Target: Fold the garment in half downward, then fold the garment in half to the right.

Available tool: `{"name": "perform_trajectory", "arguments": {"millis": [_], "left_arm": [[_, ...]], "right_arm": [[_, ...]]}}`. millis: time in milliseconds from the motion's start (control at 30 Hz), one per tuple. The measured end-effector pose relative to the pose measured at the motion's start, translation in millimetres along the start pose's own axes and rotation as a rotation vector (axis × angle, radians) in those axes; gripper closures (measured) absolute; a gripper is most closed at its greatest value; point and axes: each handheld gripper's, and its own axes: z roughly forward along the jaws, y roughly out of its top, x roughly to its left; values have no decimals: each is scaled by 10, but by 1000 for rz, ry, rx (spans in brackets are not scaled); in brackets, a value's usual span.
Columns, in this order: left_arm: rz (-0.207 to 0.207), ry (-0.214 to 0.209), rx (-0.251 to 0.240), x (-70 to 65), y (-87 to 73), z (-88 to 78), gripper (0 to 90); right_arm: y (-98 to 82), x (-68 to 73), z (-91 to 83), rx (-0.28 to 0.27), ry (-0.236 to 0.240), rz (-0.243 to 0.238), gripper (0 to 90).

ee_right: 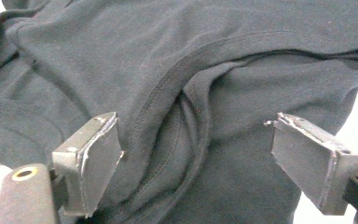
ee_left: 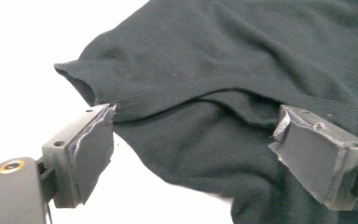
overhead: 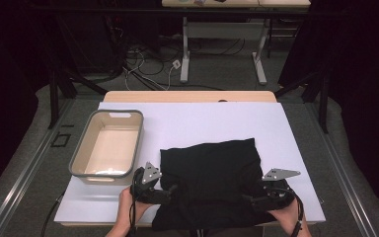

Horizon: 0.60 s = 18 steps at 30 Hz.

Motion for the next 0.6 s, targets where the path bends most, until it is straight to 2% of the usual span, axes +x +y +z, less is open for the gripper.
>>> {"name": "perform_trajectory", "arguments": {"millis": [100,167,200,333,533,600], "left_arm": [[-13,13,-6,19,-7,15,110],[-6,18,5,36,-6,13,107],[-12,19,1,39,-10,18,106],[-13,28,6,51,-11,29,103],[-27,41,2,72,-11,58,104],[-40,45,23,84,-14,78,108]], "right_arm": [[5,-10,12,-2,-4,-14,149],[4,-10,19,-4,-4,-11,148],[10,-16,15,13,-1,-18,146],[-2,-19,35,0,-6,0,140],[7,-35,47,-1,-8,-1,132],[27,-50,55,6,-12,-8,132]]}}
